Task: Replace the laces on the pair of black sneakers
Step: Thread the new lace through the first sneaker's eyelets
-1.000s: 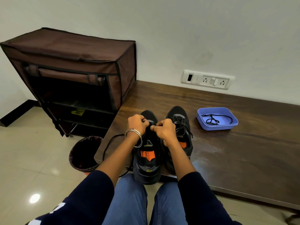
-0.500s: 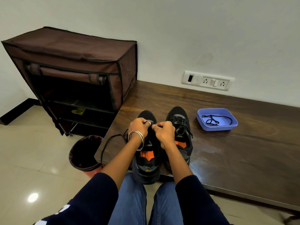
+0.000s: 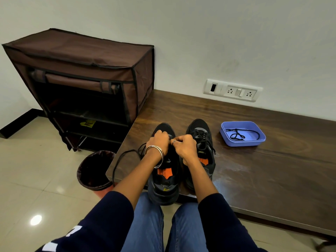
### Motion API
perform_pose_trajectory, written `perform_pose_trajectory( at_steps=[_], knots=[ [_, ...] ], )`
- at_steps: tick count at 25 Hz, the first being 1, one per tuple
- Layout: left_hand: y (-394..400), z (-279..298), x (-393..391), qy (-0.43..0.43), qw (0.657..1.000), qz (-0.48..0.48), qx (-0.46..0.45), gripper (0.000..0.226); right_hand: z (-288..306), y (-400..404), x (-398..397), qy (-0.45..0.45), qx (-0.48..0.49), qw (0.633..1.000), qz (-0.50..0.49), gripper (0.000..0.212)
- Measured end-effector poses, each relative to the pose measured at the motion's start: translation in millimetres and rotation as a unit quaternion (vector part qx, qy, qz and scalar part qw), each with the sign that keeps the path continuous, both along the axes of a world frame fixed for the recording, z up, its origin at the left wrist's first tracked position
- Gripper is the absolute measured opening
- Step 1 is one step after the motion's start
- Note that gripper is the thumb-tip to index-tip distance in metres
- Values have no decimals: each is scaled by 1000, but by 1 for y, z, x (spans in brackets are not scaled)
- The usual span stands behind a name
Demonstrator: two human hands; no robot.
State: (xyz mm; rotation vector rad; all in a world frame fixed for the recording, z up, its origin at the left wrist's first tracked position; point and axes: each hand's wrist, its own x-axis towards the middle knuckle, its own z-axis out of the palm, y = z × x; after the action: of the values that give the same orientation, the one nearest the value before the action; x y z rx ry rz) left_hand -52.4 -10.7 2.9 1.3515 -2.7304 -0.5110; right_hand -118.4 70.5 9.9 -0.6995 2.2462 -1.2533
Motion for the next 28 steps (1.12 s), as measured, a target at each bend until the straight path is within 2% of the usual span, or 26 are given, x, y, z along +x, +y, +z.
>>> perform_pose_trajectory(
  at_steps=[2, 6, 10, 12, 14, 18, 22, 24, 28],
  knots=[
    [3, -2, 1, 12, 1000, 16, 9, 29, 0, 0, 0, 5, -1, 1000, 2, 22],
    [5, -8, -2, 101, 987, 107, 66, 32, 0, 0, 3, 5, -8, 1000, -8, 22],
    [9, -9, -9, 163, 956, 201, 142, 29, 0, 1, 5, -3, -14, 1000, -20, 21],
    [9, -8, -10, 197, 938, 222, 179, 24, 1, 1, 5, -12, -17, 999, -29, 19],
    [6, -7, -9, 221, 923, 241, 203, 28, 0, 2, 4, -27, -21, 999, -26, 17],
    [8, -7, -10, 204, 924, 254, 199, 34, -1, 4, 2, -53, -33, 998, -12, 15],
    [19, -5, -13, 137, 963, 210, 99, 22, -2, 4, -1, -59, -35, 998, -4, 14],
    [22, -4, -13, 127, 969, 202, 72, 23, -3, 4, -3, -60, -36, 998, -12, 14],
    [9, -2, -2, 220, 941, 221, 134, 33, -2, 3, -2, -42, -23, 999, -19, 15]
  ],
)
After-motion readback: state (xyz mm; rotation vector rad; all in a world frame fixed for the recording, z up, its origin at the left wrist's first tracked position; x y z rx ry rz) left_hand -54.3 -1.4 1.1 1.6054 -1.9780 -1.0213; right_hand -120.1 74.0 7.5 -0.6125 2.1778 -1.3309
